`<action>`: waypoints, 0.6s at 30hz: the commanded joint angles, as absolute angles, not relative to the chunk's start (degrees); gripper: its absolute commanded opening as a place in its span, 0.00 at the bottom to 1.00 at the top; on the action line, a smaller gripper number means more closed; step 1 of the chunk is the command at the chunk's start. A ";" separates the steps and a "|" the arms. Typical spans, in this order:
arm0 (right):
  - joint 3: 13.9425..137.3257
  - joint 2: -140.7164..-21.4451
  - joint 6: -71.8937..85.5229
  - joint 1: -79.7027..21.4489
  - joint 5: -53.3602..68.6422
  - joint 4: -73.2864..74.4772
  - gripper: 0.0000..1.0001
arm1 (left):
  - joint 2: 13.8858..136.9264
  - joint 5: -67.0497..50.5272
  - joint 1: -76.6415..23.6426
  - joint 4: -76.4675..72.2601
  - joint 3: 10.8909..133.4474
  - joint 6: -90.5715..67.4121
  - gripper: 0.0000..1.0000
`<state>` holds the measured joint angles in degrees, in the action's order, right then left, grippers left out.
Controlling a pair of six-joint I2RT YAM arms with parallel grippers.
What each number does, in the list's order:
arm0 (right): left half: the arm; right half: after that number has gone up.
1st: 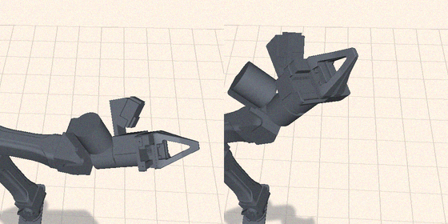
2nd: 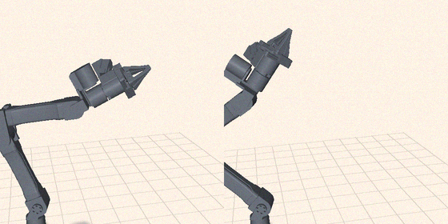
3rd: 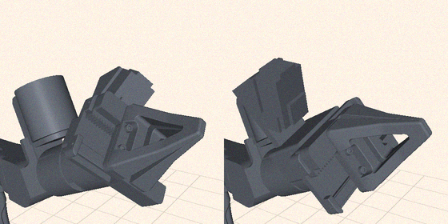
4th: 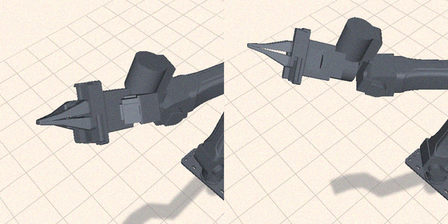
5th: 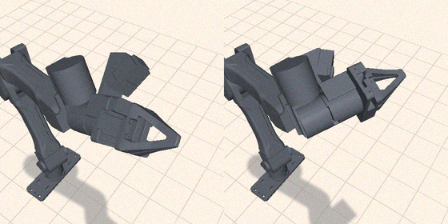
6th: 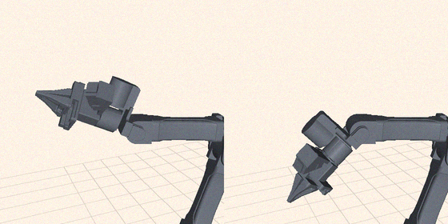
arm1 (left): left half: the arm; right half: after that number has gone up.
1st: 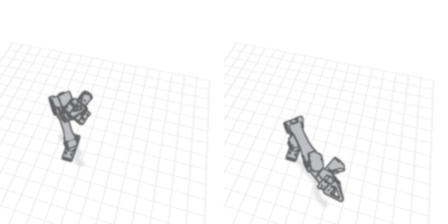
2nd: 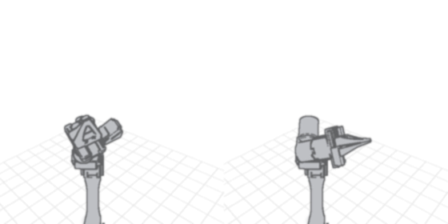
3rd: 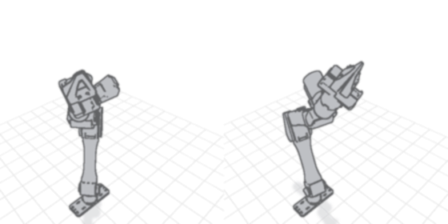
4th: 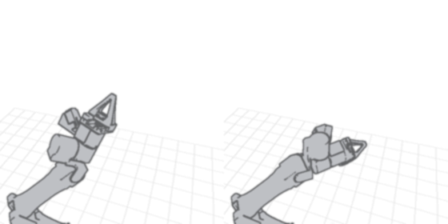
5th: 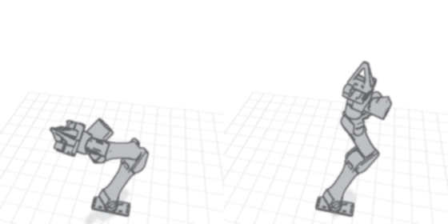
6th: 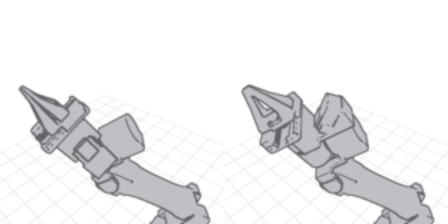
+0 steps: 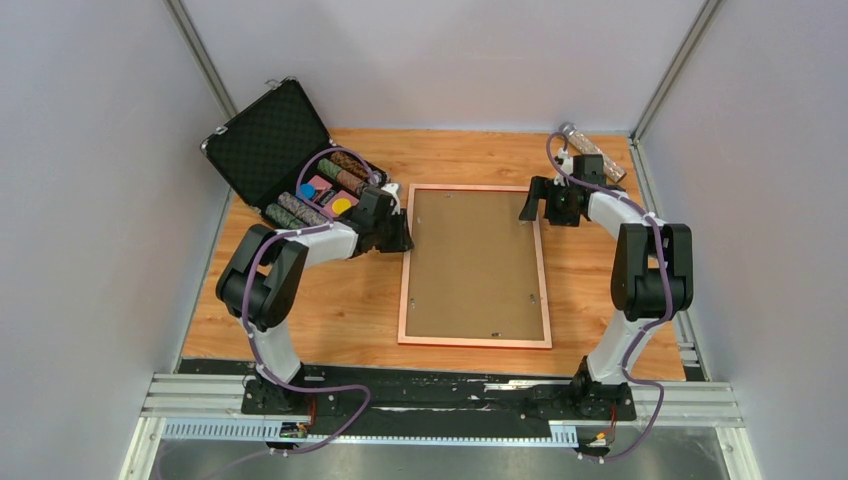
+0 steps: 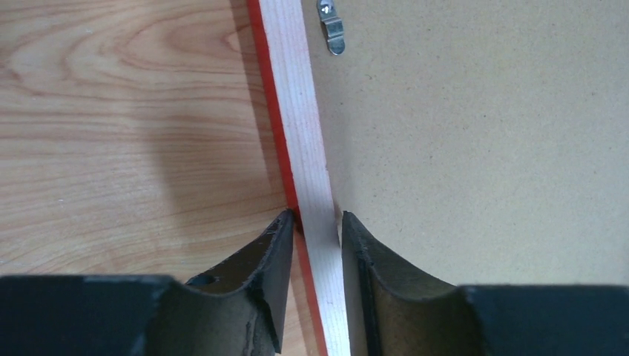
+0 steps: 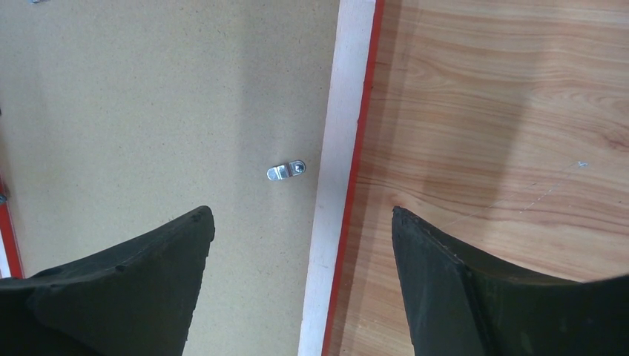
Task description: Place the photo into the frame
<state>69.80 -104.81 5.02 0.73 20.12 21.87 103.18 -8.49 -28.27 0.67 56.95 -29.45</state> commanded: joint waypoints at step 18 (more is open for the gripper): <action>71.51 -107.84 4.83 0.26 18.81 19.48 0.87 | 103.27 -7.26 -28.41 -1.76 56.88 -34.28 0.14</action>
<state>69.80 -106.48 4.89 0.54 19.99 21.52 103.22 -7.66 -28.05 0.86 56.95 -32.84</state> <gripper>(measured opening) 0.868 0.305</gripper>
